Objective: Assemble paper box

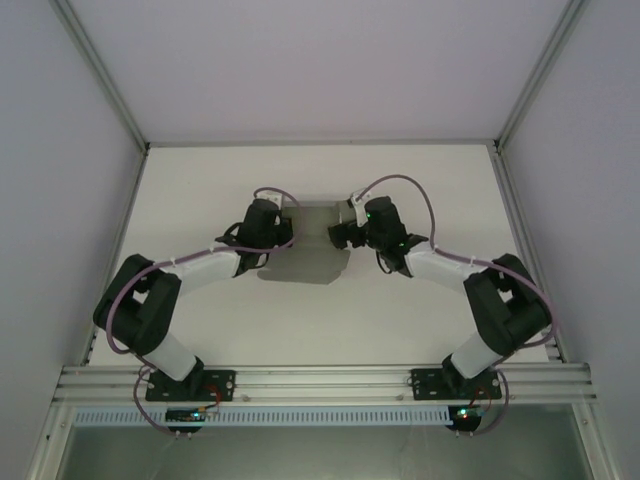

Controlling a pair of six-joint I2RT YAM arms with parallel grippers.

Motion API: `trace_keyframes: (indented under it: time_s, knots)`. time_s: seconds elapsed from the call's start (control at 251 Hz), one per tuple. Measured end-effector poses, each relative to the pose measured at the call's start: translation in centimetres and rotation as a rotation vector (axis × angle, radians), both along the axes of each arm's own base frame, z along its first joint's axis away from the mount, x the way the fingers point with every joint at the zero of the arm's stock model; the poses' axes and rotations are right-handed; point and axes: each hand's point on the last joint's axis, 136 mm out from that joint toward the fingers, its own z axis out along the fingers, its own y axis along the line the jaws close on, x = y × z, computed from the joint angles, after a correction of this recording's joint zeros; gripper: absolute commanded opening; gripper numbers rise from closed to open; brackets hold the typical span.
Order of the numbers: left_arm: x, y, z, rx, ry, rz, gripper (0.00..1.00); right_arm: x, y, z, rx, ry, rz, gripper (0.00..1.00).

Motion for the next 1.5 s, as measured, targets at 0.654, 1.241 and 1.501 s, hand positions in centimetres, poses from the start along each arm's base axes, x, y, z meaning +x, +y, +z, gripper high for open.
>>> trace_keyframes:
  time_s: [0.654,1.241,1.501]
  knots:
    - [0.1,0.6,-0.2,0.01,0.004,0.036,0.0,0.9,1.1,-0.5,-0.256,-0.1,-0.1,0.99]
    - [-0.6,0.7,-0.4,-0.01,-0.013,0.018,0.0,-6.4,-6.8,9.9,0.078,-0.174,-0.032,0.99]
    - [-0.8,0.1,-0.2,-0.021,-0.026,-0.025,0.0,-5.5,-12.1,7.8,0.187,-0.028,-0.108,0.89]
